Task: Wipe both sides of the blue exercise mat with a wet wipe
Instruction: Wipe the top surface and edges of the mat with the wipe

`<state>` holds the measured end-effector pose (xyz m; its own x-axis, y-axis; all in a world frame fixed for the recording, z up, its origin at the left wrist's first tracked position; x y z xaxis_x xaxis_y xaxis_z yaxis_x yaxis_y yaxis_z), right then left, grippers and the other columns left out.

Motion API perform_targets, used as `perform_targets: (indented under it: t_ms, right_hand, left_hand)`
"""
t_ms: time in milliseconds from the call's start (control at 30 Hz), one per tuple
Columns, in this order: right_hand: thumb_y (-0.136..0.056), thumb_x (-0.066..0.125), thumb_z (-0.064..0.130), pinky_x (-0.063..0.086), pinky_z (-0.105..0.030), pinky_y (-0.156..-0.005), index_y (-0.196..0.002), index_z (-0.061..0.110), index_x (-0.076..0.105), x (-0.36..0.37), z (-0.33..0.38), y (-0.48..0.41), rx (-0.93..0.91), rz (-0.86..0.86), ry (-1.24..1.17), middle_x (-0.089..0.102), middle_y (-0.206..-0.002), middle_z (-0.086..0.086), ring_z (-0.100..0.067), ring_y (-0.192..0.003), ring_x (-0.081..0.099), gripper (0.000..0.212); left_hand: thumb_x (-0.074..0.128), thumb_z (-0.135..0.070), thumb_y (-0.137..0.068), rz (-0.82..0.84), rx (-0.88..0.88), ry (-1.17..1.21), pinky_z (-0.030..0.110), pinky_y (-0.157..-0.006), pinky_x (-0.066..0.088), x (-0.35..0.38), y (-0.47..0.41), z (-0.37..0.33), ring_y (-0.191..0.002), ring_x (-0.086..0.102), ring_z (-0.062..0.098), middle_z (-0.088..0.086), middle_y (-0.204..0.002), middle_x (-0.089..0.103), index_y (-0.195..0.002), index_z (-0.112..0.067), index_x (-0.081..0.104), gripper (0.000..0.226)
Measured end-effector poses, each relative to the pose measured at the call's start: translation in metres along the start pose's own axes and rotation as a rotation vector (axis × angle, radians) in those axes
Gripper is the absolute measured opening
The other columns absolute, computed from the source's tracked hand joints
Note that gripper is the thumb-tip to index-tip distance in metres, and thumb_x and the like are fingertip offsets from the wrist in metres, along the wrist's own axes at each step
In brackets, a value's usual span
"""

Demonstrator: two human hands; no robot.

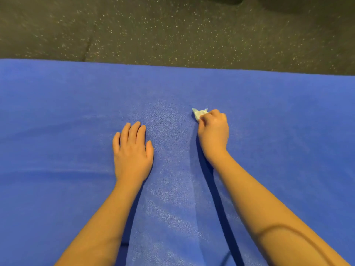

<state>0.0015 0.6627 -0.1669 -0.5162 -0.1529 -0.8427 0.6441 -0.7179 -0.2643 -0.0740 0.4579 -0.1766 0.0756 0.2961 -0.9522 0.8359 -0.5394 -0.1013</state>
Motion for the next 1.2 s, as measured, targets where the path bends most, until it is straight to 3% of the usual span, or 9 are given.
perform_targets:
  t_ms: [167, 233, 367, 533, 733, 933, 1000, 1100, 1200]
  right_hand:
    - [-0.089, 0.057, 0.016, 0.035, -0.029, -0.05, -0.085, 0.003, 0.065, -0.002, 0.017, 0.014, -0.413, 0.248, -0.05, 0.056, -0.074, -0.011, -0.029, -0.066, 0.05, 0.016]
    - [-0.092, 0.056, 0.014, 0.028, -0.032, -0.051, -0.089, 0.001, 0.061, -0.002, 0.005, -0.01, -0.308, 0.236, 0.028, 0.054, -0.077, -0.014, -0.031, -0.07, 0.047, 0.014]
    - [-0.092, 0.056, 0.012, 0.022, -0.034, -0.054, -0.068, 0.005, 0.052, 0.014, -0.001, -0.043, -0.017, 0.081, 0.06, 0.047, -0.072, -0.015, -0.028, -0.065, 0.037, 0.025]
    - [-0.085, 0.058, 0.018, 0.041, -0.029, -0.053, -0.079, 0.007, 0.07, 0.009, 0.012, -0.017, -0.497, 0.282, -0.053, 0.061, -0.079, -0.009, -0.03, -0.065, 0.053, 0.018]
    - [-0.091, 0.057, 0.013, 0.032, -0.031, -0.048, -0.073, 0.001, 0.069, 0.023, -0.001, -0.063, -0.042, 0.031, 0.039, 0.053, -0.072, -0.015, -0.036, -0.066, 0.051, 0.025]
    - [-0.087, 0.058, 0.012, 0.044, -0.034, -0.05, -0.079, 0.003, 0.065, 0.012, 0.01, -0.043, -0.515, 0.298, -0.023, 0.055, -0.08, -0.015, -0.034, -0.07, 0.054, 0.015]
    - [-0.09, 0.059, 0.008, 0.039, -0.033, -0.049, -0.083, 0.004, 0.068, 0.011, -0.001, -0.067, -0.427, 0.198, 0.088, 0.048, -0.075, -0.015, -0.036, -0.071, 0.054, 0.012]
    - [-0.099, 0.045, 0.012, 0.03, -0.032, -0.059, -0.093, -0.002, 0.068, 0.024, -0.01, -0.101, -0.039, 0.11, 0.217, 0.045, -0.085, -0.015, -0.032, -0.083, 0.052, 0.027]
    - [-0.091, 0.055, 0.01, 0.036, -0.03, -0.059, -0.084, -0.001, 0.07, 0.032, 0.015, -0.093, -0.229, 0.209, 0.029, 0.045, -0.078, -0.014, -0.028, -0.072, 0.048, 0.02]
  left_hand:
    - [0.035, -0.03, -0.093, -0.035, 0.0, 0.002, 0.05, -0.112, 0.026, 0.003, 0.004, 0.0, -0.136, 0.04, 0.031, 0.01, -0.141, 0.052, -0.13, -0.006, 0.056, 0.049]
    - [0.035, -0.03, -0.093, -0.036, -0.004, 0.002, 0.05, -0.112, 0.027, 0.003, 0.004, 0.0, -0.136, 0.04, 0.03, 0.009, -0.141, 0.052, -0.13, -0.006, 0.057, 0.049]
    - [0.037, -0.029, -0.093, -0.039, -0.001, -0.005, 0.05, -0.112, 0.027, 0.004, 0.004, 0.001, -0.136, 0.041, 0.03, 0.009, -0.141, 0.052, -0.129, -0.006, 0.057, 0.048]
    - [0.035, -0.03, -0.092, -0.042, -0.008, -0.004, 0.05, -0.113, 0.027, 0.004, 0.004, 0.001, -0.136, 0.04, 0.031, 0.011, -0.141, 0.051, -0.13, -0.006, 0.057, 0.05]
    - [0.033, -0.032, -0.092, -0.025, -0.03, -0.014, 0.05, -0.115, 0.024, 0.005, 0.003, 0.002, -0.139, 0.036, 0.031, 0.011, -0.147, 0.046, -0.135, -0.005, 0.052, 0.055]
    - [0.034, -0.032, -0.092, -0.029, -0.02, -0.027, 0.05, -0.114, 0.025, 0.005, 0.003, 0.002, -0.138, 0.037, 0.031, 0.012, -0.146, 0.046, -0.135, -0.004, 0.052, 0.054]
    - [0.034, -0.031, -0.092, -0.033, -0.021, -0.027, 0.051, -0.114, 0.026, 0.006, 0.002, 0.001, -0.138, 0.038, 0.031, 0.012, -0.146, 0.046, -0.135, -0.004, 0.053, 0.054]
    - [0.036, -0.029, -0.092, -0.045, -0.018, -0.026, 0.051, -0.114, 0.027, 0.007, 0.002, 0.002, -0.137, 0.039, 0.032, 0.012, -0.145, 0.048, -0.134, -0.004, 0.053, 0.053]
    - [0.036, -0.029, -0.091, -0.045, -0.016, -0.029, 0.05, -0.113, 0.027, 0.008, 0.003, 0.003, -0.137, 0.039, 0.031, 0.012, -0.145, 0.048, -0.134, -0.004, 0.053, 0.052]
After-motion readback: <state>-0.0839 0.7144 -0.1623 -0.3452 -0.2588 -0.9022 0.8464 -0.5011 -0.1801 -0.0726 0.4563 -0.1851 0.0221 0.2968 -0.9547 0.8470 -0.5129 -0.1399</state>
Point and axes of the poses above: each hand's wrist, its own y-axis away from the middle knuckle, its own x-axis out of the palm, z = x × y, the point moved 2 cm from there along -y, towards the middle knuckle
